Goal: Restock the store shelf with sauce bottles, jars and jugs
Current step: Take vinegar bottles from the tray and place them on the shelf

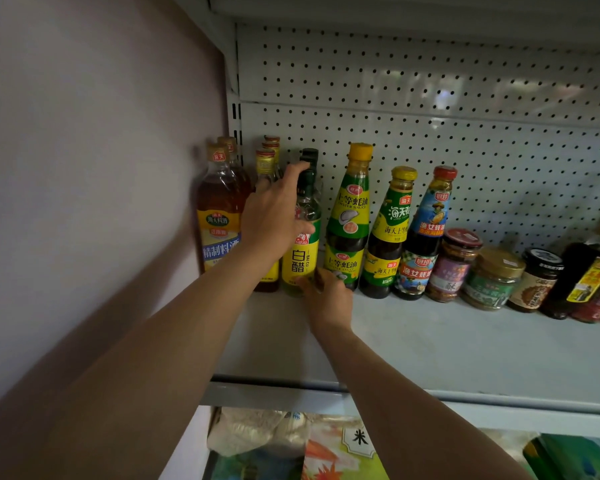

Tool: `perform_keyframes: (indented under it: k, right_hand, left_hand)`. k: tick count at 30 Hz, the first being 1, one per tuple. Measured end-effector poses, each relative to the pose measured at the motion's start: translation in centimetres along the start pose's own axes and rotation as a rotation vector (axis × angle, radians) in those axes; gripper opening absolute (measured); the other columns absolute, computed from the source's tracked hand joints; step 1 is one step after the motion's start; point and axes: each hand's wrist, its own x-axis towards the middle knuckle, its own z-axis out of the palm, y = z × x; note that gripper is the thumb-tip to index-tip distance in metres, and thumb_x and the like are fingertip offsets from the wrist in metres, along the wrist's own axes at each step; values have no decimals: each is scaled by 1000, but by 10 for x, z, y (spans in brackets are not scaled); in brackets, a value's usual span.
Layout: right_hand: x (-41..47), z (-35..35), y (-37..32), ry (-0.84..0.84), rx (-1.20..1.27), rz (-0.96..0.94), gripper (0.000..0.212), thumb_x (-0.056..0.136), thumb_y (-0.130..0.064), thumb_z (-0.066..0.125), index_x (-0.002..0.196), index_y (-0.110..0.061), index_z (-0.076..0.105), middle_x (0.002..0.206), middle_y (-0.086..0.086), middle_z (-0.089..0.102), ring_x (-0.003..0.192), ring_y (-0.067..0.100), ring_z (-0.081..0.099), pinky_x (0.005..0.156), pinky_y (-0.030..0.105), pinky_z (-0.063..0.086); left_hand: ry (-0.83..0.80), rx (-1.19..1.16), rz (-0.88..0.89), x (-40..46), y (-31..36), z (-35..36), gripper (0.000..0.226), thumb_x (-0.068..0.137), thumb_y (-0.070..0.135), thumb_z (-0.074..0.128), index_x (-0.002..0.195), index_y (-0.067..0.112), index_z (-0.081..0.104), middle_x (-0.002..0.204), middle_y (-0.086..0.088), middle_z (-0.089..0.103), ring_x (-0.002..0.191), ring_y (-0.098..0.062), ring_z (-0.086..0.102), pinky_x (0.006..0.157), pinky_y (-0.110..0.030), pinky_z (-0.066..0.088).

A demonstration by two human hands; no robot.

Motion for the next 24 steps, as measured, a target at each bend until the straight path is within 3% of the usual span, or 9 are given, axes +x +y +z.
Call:
perform_keyframes:
  k: [3, 9, 13, 16, 18, 24]
  right_hand:
    - [-2, -4, -5, -3, -6, 7, 27, 92, -42, 66, 99, -16, 68, 94, 6, 72, 86, 30, 64, 67, 29, 39]
    - [-8, -19, -13, -60, 25, 60, 30, 92, -39, 66, 111, -16, 67, 109, 7, 73, 104, 31, 66, 87, 41, 54]
    - [-20, -48, -11, -112, -2, 67, 49, 89, -42, 71, 130, -15, 61, 124, 6, 69, 116, 26, 63, 94, 34, 49]
    - [-31, -74, -3, -149, -47, 31, 57, 88, -42, 73, 136, -16, 57, 128, 4, 67, 118, 26, 62, 87, 26, 43]
    - [-37, -90, 3, -151, -87, -4, 58, 87, -42, 74, 136, -15, 55, 128, 3, 67, 117, 27, 62, 84, 26, 42]
    - [-63, -124, 8, -249, -264, -150, 78, 79, -47, 80, 144, -24, 46, 139, 5, 56, 130, 30, 48, 102, 39, 44]
  left_hand:
    - [15, 22, -2, 2, -1, 5, 101, 64, 35, 90, 145, 29, 30, 117, -5, 66, 117, -28, 54, 90, -43, 47]
    - [3, 112, -10, 3, 0, 7, 105, 66, 42, 87, 148, 29, 23, 117, -7, 68, 117, -30, 54, 89, -44, 48]
    - [-42, 150, -29, -4, 9, 0, 109, 71, 42, 83, 154, 26, 15, 126, -14, 62, 121, -32, 51, 93, -45, 48]
    - [-29, 135, -47, -20, 19, -10, 113, 72, 40, 84, 156, 20, 12, 140, -13, 53, 131, -32, 45, 101, -45, 44]
    - [-9, 64, -84, -37, 26, -15, 109, 72, 35, 85, 155, 21, 16, 142, -11, 51, 130, -31, 45, 101, -44, 43]
    - [-80, -151, -328, -109, 33, -24, 87, 67, 25, 89, 138, 31, 40, 131, -9, 50, 124, -30, 47, 102, -47, 43]
